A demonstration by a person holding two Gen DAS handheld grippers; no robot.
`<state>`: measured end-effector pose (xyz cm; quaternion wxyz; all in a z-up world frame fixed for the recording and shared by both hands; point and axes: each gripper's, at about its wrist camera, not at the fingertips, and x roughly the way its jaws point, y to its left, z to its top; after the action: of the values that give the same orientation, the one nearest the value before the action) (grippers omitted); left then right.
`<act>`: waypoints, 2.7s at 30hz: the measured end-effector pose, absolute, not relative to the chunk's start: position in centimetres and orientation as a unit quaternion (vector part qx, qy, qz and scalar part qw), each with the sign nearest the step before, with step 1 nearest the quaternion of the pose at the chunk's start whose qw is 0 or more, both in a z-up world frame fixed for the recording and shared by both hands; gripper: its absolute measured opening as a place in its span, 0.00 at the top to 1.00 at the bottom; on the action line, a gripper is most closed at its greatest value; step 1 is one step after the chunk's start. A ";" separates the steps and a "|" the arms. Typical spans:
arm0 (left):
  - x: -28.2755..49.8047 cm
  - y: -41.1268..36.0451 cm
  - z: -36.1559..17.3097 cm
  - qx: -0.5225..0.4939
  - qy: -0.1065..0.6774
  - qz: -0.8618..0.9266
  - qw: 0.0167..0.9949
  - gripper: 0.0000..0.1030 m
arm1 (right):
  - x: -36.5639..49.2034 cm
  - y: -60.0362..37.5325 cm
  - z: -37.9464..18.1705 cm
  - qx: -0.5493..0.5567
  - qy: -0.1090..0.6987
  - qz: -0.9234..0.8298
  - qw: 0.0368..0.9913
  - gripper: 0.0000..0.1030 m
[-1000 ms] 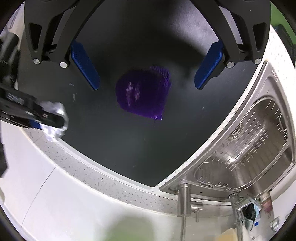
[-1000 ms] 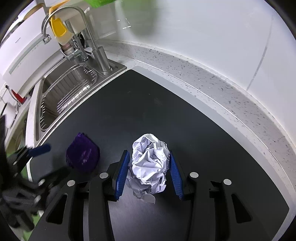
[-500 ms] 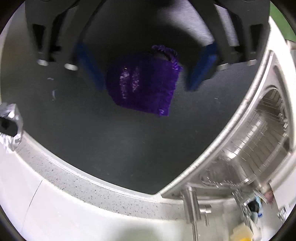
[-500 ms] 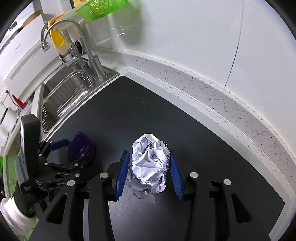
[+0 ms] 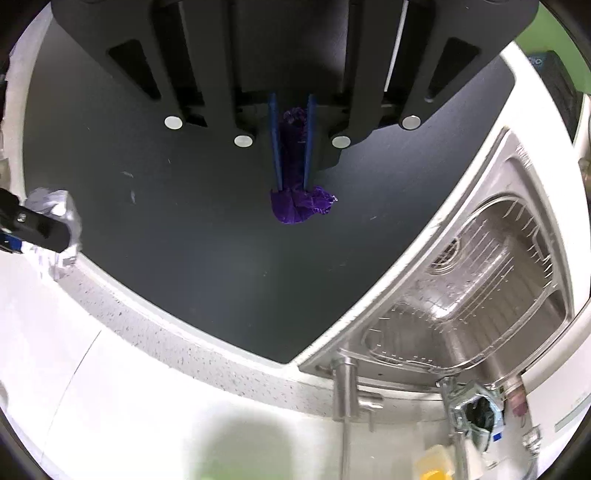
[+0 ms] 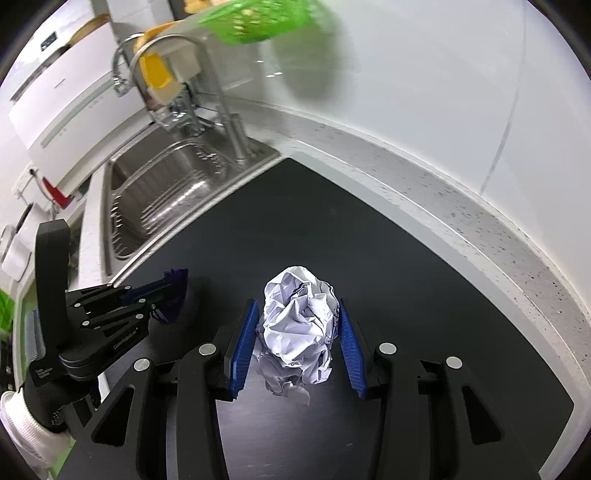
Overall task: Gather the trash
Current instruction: 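Grasp the crumpled foil with the right gripper while the left grasps the purple pouch, then carry the foil and purple pouch down over the pink wastebasket, then open the right gripper to drop the foil while the left drops the pouch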
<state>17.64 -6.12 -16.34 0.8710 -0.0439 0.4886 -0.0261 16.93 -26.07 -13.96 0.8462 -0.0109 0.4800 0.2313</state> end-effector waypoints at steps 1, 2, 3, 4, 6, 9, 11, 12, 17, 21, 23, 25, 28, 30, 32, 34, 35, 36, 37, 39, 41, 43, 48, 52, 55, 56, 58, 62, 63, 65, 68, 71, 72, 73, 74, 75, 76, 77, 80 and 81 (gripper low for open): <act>16.7 -5.5 -15.6 -0.047 0.485 -0.024 0.873 0.90 | 16.3 -25.3 -13.5 -0.012 0.476 0.240 0.846 0.59; 16.0 -5.0 -15.1 -0.050 0.482 -0.022 0.875 0.90 | 15.9 -24.8 -13.3 -0.013 0.474 0.246 0.845 0.59; 15.2 -4.4 -14.5 -0.053 0.478 -0.019 0.877 0.90 | 15.4 -24.0 -12.9 -0.016 0.471 0.254 0.845 0.59; 14.0 -3.4 -13.8 -0.056 0.473 -0.014 0.879 0.90 | 14.8 -23.1 -12.6 -0.020 0.467 0.263 0.844 0.59; 12.2 -1.8 -12.8 -0.061 0.466 -0.004 0.883 0.90 | 13.7 -21.5 -12.1 -0.025 0.463 0.278 0.841 0.59; 8.2 1.6 -11.3 -0.072 0.457 0.023 0.886 0.90 | 11.8 -18.2 -11.3 -0.036 0.454 0.308 0.835 0.59; 5.8 3.5 -10.8 -0.075 0.453 0.041 0.887 0.90 | 10.2 -15.7 -10.8 -0.045 0.448 0.331 0.829 0.59; 4.0 4.9 -10.5 -0.077 0.452 0.054 0.887 0.90 | 9.2 -14.3 -10.5 -0.049 0.446 0.345 0.825 0.59; -2.8 10.2 -9.9 -0.096 0.449 0.108 0.882 0.90 | 4.7 -7.3 -9.9 -0.071 0.440 0.410 0.796 0.59; -7.6 14.1 -10.9 -0.123 0.453 0.150 0.870 0.90 | 1.3 -1.9 -10.5 -0.094 0.441 0.459 0.766 0.59; -9.9 16.1 -11.8 -0.136 0.456 0.169 0.863 0.90 | -0.3 1.1 -11.3 -0.108 0.443 0.481 0.749 0.59; -12.2 18.0 -13.3 -0.154 0.459 0.190 0.854 0.90 | -1.8 3.8 -12.4 -0.125 0.444 0.498 0.734 0.59; -15.4 20.7 -17.2 -0.195 0.466 0.214 0.836 0.90 | -4.3 8.6 -16.1 -0.155 0.456 0.522 0.704 0.59; -17.5 22.6 -21.2 -0.221 0.473 0.228 0.822 0.90 | -5.8 11.2 -19.4 -0.176 0.463 0.533 0.686 0.59; -19.2 24.0 -25.4 -0.242 0.481 0.239 0.808 0.90 | -7.1 13.1 -22.8 -0.191 0.472 0.538 0.671 0.59; -20.4 25.0 -29.6 -0.263 0.488 0.245 0.796 0.90 | -8.0 14.9 -27.0 -0.205 0.486 0.540 0.657 0.59; -20.9 25.5 -31.9 -0.271 0.493 0.247 0.789 0.90 | -8.5 15.5 -28.9 -0.208 0.492 0.540 0.650 0.59; -21.4 25.9 -34.3 -0.281 0.496 0.249 0.783 0.90 | -8.9 15.9 -30.2 -0.213 0.496 0.540 0.646 0.59; -21.7 26.2 -36.0 -0.287 0.498 0.250 0.779 0.90 | -9.3 16.5 -32.5 -0.219 0.500 0.540 0.641 0.59; -22.1 26.7 -40.0 -0.299 0.503 0.252 0.771 0.90 | -9.9 17.3 -35.8 -0.225 0.508 0.539 0.633 0.59; -22.4 27.1 -44.2 -0.308 0.509 0.255 0.763 0.90 | -10.2 18.0 -39.4 -0.236 0.514 0.536 0.626 0.59; -22.8 27.3 -47.9 -0.317 0.512 0.256 0.756 0.90 | -10.3 18.3 -42.5 -0.242 0.521 0.533 0.622 0.59; -24.0 27.6 -53.8 -0.331 0.511 0.261 0.749 0.35 | -10.4 18.3 -48.2 -0.252 0.536 0.521 0.615 0.59; -24.9 28.1 -55.6 -0.344 0.504 0.273 0.744 0.03 | -11.0 18.4 -50.5 -0.259 0.545 0.516 0.608 0.59; -25.9 28.5 -55.9 -0.351 0.503 0.280 0.738 0.03 | -12.0 19.1 -51.4 -0.267 0.546 0.520 0.600 0.59; -26.3 28.5 -55.7 -0.351 0.501 0.281 0.739 0.03 | -12.5 19.4 -51.4 -0.270 0.545 0.524 0.597 0.59; -26.8 28.8 -55.4 -0.349 0.500 0.284 0.740 0.03 | -13.0 20.1 -51.4 -0.273 0.544 0.528 0.593 0.59; -28.2 29.7 -54.3 -0.352 0.492 0.300 0.738 0.03 | -14.8 21.6 -51.7 -0.282 0.541 0.542 0.577 0.59; -28.6 29.9 -54.1 -0.350 0.492 0.305 0.737 0.03 | -15.2 22.0 -52.0 -0.284 0.541 0.546 0.573 0.59; -29.2 30.3 -53.7 -0.346 0.491 0.310 0.736 0.03 | -16.0 22.9 -52.7 -0.289 0.540 0.552 0.566 0.59; -30.7 31.2 -53.9 -0.341 0.491 0.324 0.733 0.03 | -17.1 24.4 -54.6 -0.293 0.541 0.559 0.556 0.59; -32.2 32.1 -54.6 -0.344 0.488 0.338 0.727 0.03 | -18.2 25.9 -57.5 -0.303 0.545 0.563 0.543 0.59; -32.7 32.3 -54.9 -0.346 0.488 0.342 0.725 0.03 | -18.4 26.1 -58.3 -0.306 0.546 0.563 0.540 0.59; -33.1 32.5 -55.1 -0.347 0.488 0.345 0.723 0.03 | -18.7 26.5 -59.3 -0.309 0.547 0.564 0.536 0.59; -33.5 32.6 -55.4 -0.347 0.488 0.348 0.721 0.03 | -18.9 26.8 -60.1 -0.312 0.549 0.564 0.532 0.59; -33.9 32.7 -55.7 -0.349 0.487 0.351 0.720 0.03 | -19.1 27.0 -60.7 -0.314 0.550 0.563 0.530 0.59; -34.2 32.8 -55.9 -0.349 0.486 0.353 0.719 0.03 | -19.3 27.1 -61.2 -0.316 0.551 0.563 0.528 0.58; -34.5 32.7 -56.1 -0.350 0.486 0.354 0.718 0.03 | -19.5 27.3 -61.8 -0.318 0.552 0.563 0.526 0.56; -35.1 32.6 -56.6 -0.350 0.485 0.358 0.717 0.03 | -19.9 27.6 -62.9 -0.320 0.551 0.561 0.528 0.31; -35.2 32.6 -56.7 -0.351 0.484 0.360 0.716 0.03 | -19.8 27.5 -63.0 -0.318 0.550 0.561 0.531 0.05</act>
<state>-35.24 32.62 -56.74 0.7163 -0.3511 0.4839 0.3599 -19.75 27.48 -63.04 0.5306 -0.3184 0.5498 0.5610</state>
